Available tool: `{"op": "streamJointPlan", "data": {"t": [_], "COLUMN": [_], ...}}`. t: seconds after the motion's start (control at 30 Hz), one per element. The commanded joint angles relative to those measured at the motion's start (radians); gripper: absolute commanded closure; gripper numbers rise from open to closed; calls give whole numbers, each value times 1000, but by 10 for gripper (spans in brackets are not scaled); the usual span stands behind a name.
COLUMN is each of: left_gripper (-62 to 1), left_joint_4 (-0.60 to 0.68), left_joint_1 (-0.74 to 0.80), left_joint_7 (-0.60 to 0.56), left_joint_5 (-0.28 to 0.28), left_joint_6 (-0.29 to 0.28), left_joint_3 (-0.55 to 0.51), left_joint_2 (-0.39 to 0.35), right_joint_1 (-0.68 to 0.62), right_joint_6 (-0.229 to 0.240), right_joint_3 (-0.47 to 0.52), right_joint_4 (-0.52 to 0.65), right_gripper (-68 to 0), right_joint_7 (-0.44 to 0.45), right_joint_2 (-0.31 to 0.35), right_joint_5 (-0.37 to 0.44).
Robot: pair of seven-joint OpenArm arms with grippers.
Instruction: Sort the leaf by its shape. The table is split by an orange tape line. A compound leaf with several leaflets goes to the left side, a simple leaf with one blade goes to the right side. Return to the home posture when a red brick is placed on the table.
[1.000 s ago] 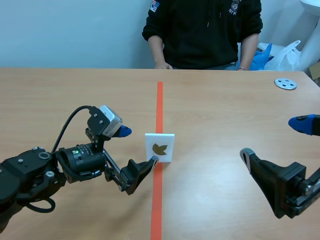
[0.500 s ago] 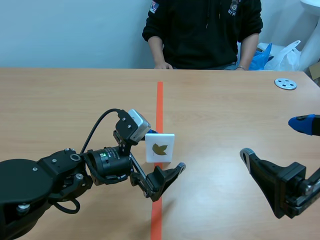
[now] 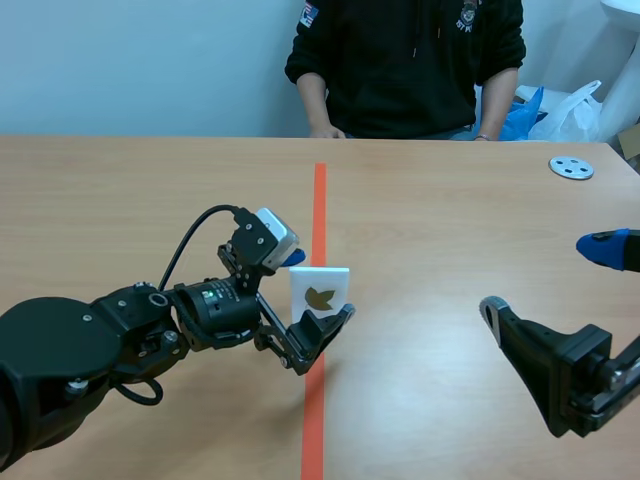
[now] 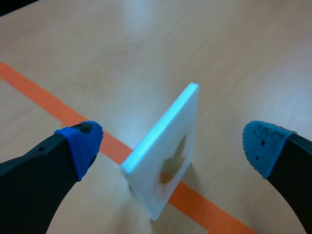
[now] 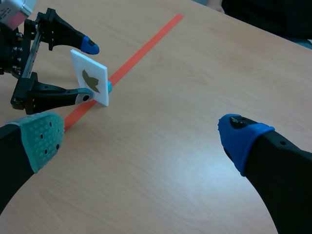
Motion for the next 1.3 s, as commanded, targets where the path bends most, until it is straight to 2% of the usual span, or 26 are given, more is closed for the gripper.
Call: {"op": "streamJointPlan", "data": {"t": [0.0, 0.13, 0.27, 0.5, 0.7, 0.87, 1.03, 1.13, 1.27], "left_gripper": [-610, -602, -519, -316, -64, -55, -55, -55, -55], "left_joint_4": [9, 0, 0, 0, 0, 0, 38, 94, 165], "left_joint_1": [-19, -18, -18, -18, -18, -18, -18, -15, -8], "left_joint_7": [-21, -22, -22, -22, -18, -30, -32, 6, 80], "left_joint_5": [-6, -6, -7, -8, -7, -8, -45, -122, -253], "left_joint_6": [-5, -5, -5, 19, 39, 39, 37, 36, 36], "left_joint_3": [-6, -6, -6, -6, -6, -6, -14, -30, -108], "left_joint_2": [11, 10, 10, 11, 10, 10, -6, -37, -80], "right_joint_1": [9, 9, 9, 9, 9, 9, 9, 9, 21], "right_joint_6": [0, 0, 0, 0, 0, 0, 0, 0, 0], "right_joint_3": [8, 8, 8, 8, 8, 8, 8, 8, 9], "right_joint_4": [16, 16, 16, 16, 16, 16, 16, 16, 16], "right_gripper": [-679, -679, -679, -679, -679, -679, -679, -679, -679], "right_joint_7": [14, 15, 15, 15, 15, 15, 15, 15, 13], "right_joint_2": [10, 10, 10, 10, 10, 10, -20, -23, -23], "right_joint_5": [7, 7, 7, 7, 7, 7, 7, 7, 7]}}
